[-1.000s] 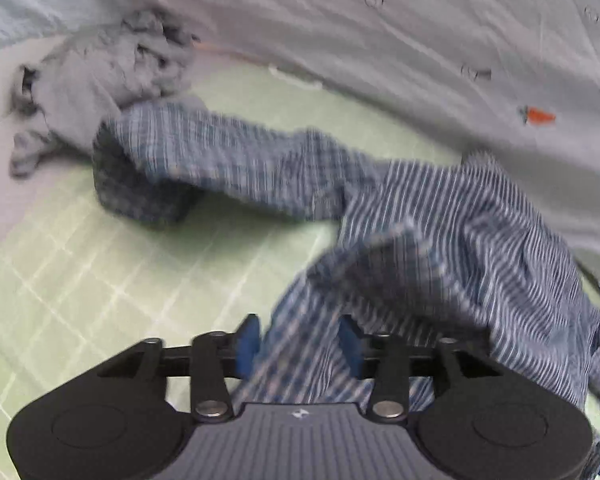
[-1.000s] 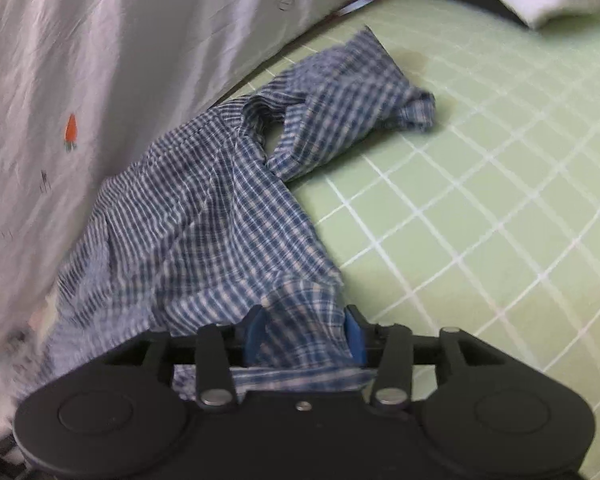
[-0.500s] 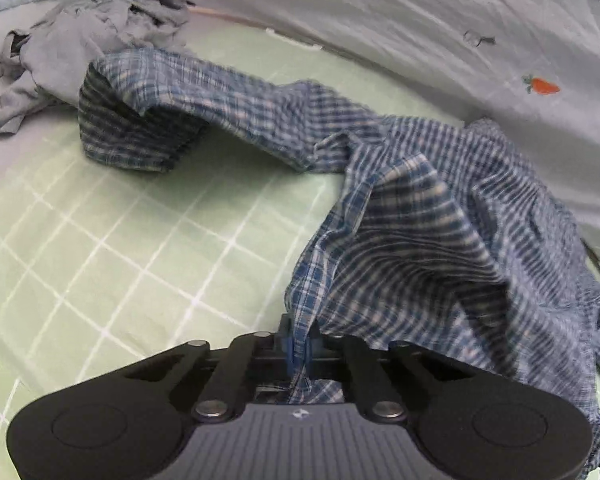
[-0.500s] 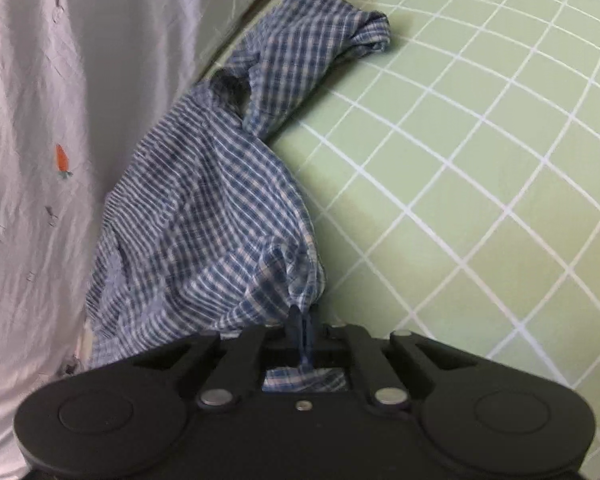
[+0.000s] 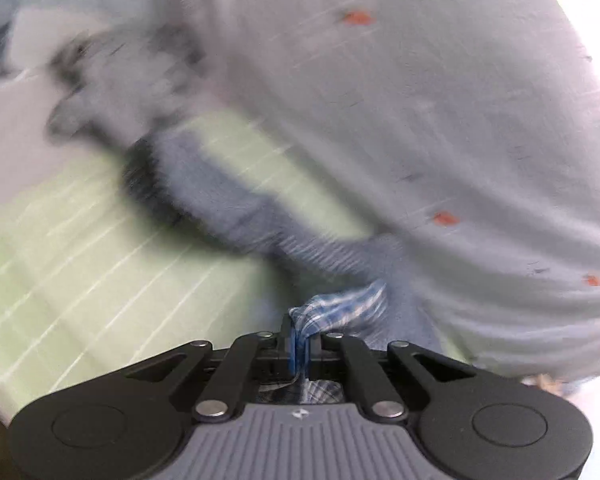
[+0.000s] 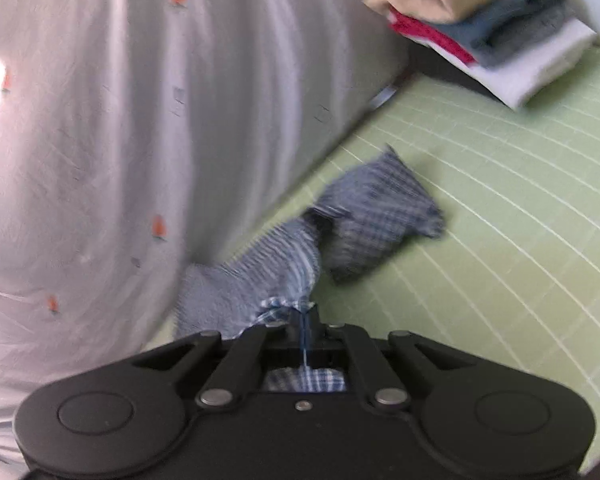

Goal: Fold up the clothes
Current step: 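Lay the shirt down and open both grippers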

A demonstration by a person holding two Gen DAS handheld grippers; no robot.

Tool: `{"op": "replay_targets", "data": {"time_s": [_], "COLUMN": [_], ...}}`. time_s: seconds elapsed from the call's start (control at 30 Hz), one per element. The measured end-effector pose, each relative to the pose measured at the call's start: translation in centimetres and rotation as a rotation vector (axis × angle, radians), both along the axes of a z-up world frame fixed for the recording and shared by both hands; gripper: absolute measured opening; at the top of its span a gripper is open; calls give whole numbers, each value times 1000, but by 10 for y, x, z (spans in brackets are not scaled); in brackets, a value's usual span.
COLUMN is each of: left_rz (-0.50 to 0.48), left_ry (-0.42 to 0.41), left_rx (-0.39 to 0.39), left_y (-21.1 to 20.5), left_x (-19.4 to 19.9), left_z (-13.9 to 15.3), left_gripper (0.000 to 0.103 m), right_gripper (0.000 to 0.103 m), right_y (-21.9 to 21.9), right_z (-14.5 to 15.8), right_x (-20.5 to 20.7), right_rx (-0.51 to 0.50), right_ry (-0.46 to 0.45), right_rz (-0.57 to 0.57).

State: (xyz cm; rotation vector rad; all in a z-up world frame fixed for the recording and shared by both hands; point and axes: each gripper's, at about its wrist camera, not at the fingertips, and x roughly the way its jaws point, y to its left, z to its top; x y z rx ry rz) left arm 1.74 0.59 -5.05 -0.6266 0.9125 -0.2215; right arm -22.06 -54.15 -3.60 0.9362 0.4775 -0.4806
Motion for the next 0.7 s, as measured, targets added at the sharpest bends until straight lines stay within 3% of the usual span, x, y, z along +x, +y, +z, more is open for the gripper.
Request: {"op": "replay_targets", "data": {"time_s": [0.1, 0.2, 0.23, 0.3, 0.4, 0.43, 0.47, 0.5, 0.53, 0.57, 0.67, 0.7], "left_rz": [-21, -17, 0, 15, 7, 5, 8, 13, 20, 22, -21, -40], "left_ry": [103, 100, 116, 170, 273, 267, 248, 232, 221, 210, 179, 168], "left_rx": [59, 18, 45, 150, 279, 311, 339, 361, 379, 398, 462, 482], "left_y": [-16, -16, -15, -16, -22, -24, -28, -33, -37, -43, -65, -71], "left_x": [-7, -20, -21, -18, -9, -8, -8, -7, -4, -1, 12, 15], "left_z": [-28, -22, -24, -36, -58, -56, -52, -47, -44, -41, -38, -39], "left_gripper": [3, 4, 4, 9, 14, 25, 32, 49, 62, 64, 68, 74], "right_gripper": [1, 1, 1, 1, 1, 3, 7, 13, 30, 44, 52, 57], "right_y": [1, 3, 4, 5, 6, 6, 8, 8, 8, 8, 5, 5], "right_z": [-27, -27, -25, -32, -54, -56, -56, -55, -54, -54, -59, -61], "right_x": [13, 0, -6, -7, 8, 10, 11, 11, 13, 14, 22, 25], "right_rx": [-11, 58, 79, 43, -30, -41, -51, -64, -75, -87, -105, -111], "right_ry": [161, 106, 74, 137, 334, 347, 342, 342, 344, 349, 381, 382], "right_rz": [23, 18, 8, 13, 46, 56, 61, 57, 52, 46, 42, 47]}}
